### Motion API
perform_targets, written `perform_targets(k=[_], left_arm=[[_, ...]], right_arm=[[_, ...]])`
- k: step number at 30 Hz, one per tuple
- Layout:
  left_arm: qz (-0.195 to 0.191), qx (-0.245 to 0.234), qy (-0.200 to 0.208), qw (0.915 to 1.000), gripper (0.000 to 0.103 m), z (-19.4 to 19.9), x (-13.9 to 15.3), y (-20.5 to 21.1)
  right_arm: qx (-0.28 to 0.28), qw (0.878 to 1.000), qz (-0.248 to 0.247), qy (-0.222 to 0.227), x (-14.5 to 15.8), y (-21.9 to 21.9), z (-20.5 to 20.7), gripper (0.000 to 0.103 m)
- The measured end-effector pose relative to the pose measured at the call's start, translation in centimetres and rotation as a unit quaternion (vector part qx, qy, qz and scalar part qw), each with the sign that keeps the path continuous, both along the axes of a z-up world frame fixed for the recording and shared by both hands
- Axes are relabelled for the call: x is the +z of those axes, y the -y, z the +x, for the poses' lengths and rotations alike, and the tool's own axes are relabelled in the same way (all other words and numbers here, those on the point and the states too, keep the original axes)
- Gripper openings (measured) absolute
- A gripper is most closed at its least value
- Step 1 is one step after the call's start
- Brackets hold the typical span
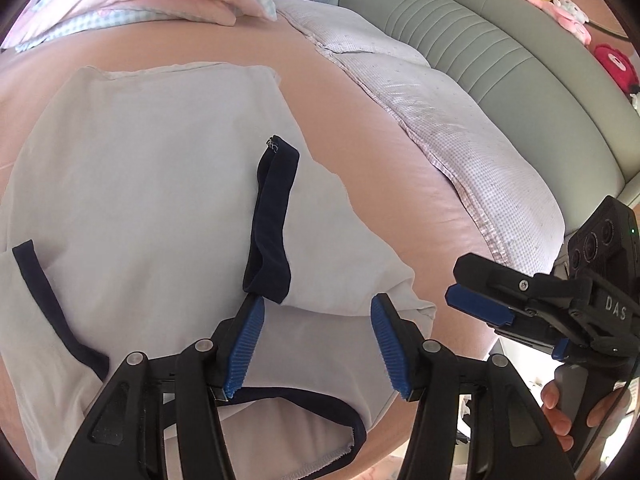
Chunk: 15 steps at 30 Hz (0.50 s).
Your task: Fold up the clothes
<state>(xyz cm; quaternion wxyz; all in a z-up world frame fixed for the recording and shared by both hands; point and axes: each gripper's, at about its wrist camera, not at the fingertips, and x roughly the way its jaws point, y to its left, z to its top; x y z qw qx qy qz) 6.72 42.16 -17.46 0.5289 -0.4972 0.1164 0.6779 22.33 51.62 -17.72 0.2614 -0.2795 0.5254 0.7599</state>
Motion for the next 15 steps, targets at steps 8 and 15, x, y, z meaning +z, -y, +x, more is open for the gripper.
perform_targets(k=[8,15], left_arm=[[-0.010,0.005,-0.004,0.9999,0.053,-0.1,-0.1,-0.5],[0.003,0.030,0.045,0.9985,0.053,-1.3,-0.5,-0.2]], right_arm=[[0.013,0.995,0.051,0.082,-0.2,0.2,-0.3,0.061],[0.070,0.983,0.099,0.139,0.0,1.6,-1.9,0.061]])
